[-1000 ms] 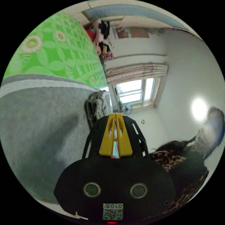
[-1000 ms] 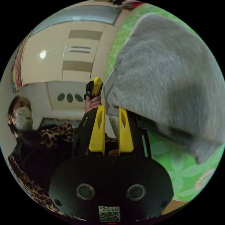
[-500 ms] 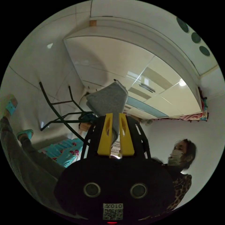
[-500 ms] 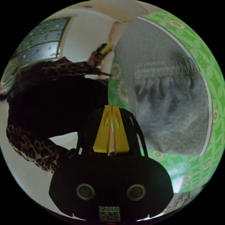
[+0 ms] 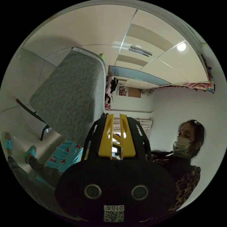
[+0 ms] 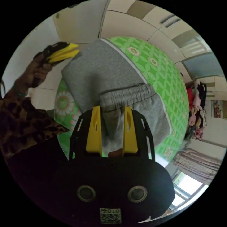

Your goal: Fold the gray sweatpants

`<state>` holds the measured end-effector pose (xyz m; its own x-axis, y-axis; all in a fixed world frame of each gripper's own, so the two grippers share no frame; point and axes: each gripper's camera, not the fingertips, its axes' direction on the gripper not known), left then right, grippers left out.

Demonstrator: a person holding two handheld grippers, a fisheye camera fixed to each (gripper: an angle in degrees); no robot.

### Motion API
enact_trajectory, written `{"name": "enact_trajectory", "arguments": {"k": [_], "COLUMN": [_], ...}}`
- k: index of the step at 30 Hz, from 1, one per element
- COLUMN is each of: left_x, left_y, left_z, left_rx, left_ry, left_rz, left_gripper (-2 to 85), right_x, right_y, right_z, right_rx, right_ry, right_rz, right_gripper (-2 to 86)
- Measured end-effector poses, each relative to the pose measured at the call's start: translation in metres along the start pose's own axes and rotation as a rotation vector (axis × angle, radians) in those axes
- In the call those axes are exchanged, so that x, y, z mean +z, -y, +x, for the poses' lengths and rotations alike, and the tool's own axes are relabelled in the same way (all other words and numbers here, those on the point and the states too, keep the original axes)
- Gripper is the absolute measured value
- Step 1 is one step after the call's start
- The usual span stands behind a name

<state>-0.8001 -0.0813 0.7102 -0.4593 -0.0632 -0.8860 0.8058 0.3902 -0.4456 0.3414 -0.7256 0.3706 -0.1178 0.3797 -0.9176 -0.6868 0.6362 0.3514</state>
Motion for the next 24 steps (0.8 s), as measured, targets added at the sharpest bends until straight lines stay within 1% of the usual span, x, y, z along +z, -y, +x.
{"name": "enact_trajectory", "arguments": {"k": [2,3,4,8,11,13,15,17,20,22,23,24], "left_x": [-0.012,-0.016,-0.025,-0.067,-0.096,-0.110,-0.122,-0.144,-0.179,-0.196,-0.204,-0.207], "left_y": [0.001,0.001,0.001,-0.003,-0.004,-0.004,-0.004,-0.006,-0.015,-0.022,-0.027,-0.030], "left_z": [-0.005,-0.006,-0.008,-0.011,-0.022,-0.030,-0.035,-0.037,-0.059,-0.081,-0.097,-0.106], "left_rx": [-0.021,-0.028,-0.037,-0.045,-0.078,-0.100,-0.111,-0.105,-0.171,-0.225,-0.258,-0.276], "left_ry": [0.016,0.018,0.017,0.049,0.078,0.074,0.057,0.050,0.005,-0.067,-0.124,-0.155], "left_rz": [0.001,0.005,0.021,0.084,0.124,0.140,0.162,0.203,0.296,0.359,0.390,0.403], "left_gripper": [4.9,4.9,5.0,5.2,5.4,5.6,5.9,6.7,8.4,10.2,11.6,12.3], "right_x": [0.004,0.004,-0.002,-0.034,-0.027,-0.001,-0.014,-0.032,-0.059,-0.069,-0.069,-0.068], "right_y": [0.014,0.022,0.029,0.042,0.061,0.091,0.106,0.115,0.136,0.175,0.189,0.224], "right_z": [-0.018,-0.026,-0.032,-0.029,-0.031,-0.041,-0.042,-0.035,0.007,0.047,0.056,0.069], "right_rx": [0.004,0.011,-0.012,-0.025,0.015,-0.028,-0.042,-0.063,-0.027,-0.099,-0.129,-0.198], "right_ry": [-0.005,-0.055,-0.064,0.055,0.107,0.184,0.190,0.235,0.432,0.744,0.837,0.998], "right_rz": [-0.014,-0.021,-0.015,0.028,0.045,-0.047,-0.036,0.024,0.165,0.273,0.290,0.306], "right_gripper": [12.8,11.1,9.7,8.1,8.6,10.0,10.0,9.3,7.9,10.3,11.3,13.1]}}
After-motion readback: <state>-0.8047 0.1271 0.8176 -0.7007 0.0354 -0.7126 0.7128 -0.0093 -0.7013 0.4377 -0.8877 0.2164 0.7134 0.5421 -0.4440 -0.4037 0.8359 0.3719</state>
